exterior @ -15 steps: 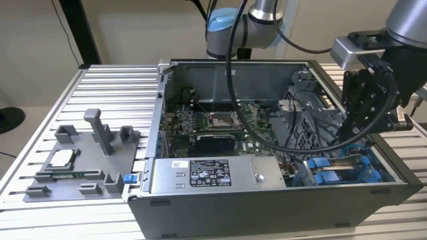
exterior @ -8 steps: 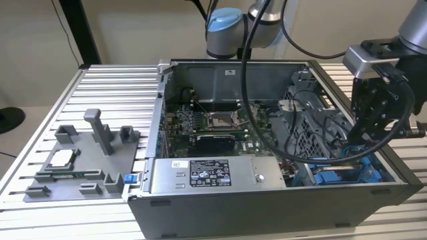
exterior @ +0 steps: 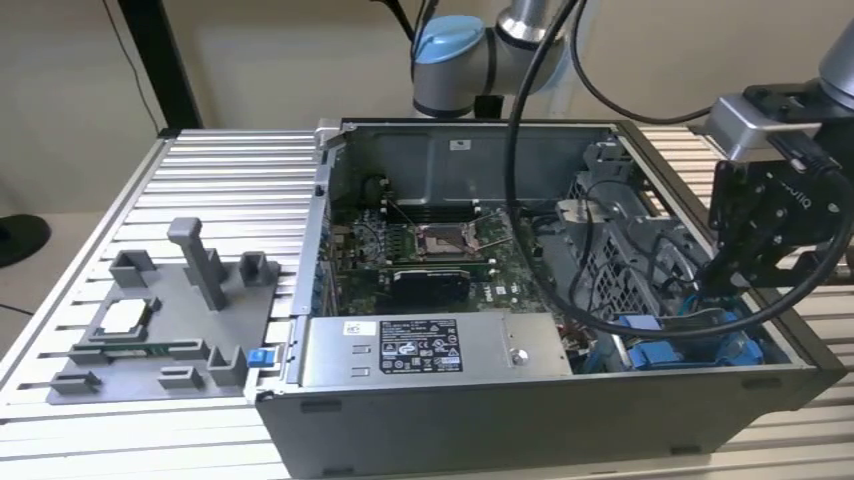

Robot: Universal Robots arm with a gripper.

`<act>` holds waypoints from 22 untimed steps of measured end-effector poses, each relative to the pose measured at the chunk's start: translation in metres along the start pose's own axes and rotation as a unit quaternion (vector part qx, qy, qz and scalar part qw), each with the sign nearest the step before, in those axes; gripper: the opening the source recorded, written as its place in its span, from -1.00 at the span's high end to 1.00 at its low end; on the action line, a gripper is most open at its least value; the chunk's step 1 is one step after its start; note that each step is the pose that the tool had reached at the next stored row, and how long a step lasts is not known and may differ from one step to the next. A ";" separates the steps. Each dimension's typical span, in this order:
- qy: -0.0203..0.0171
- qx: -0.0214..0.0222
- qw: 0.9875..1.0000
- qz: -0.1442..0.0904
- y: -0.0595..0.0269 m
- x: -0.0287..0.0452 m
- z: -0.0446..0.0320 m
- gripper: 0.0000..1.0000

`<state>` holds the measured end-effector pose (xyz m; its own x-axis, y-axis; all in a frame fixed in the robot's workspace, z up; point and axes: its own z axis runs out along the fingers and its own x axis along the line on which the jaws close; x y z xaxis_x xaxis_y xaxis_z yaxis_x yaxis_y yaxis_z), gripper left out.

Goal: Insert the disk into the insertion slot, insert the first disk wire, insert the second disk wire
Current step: 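Insert the first disk wire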

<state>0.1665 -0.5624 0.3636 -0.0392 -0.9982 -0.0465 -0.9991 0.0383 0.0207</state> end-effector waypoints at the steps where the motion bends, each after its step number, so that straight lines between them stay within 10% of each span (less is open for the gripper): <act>1: 0.000 -0.003 1.000 0.000 -0.0012 0.0005 0.0005 1.00; 22: 0.000 -0.005 1.000 0.007 0.0007 0.0089 0.0181 1.00</act>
<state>0.1651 -0.5703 0.3451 -0.0535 -0.9975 -0.0461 -0.9981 0.0521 0.0319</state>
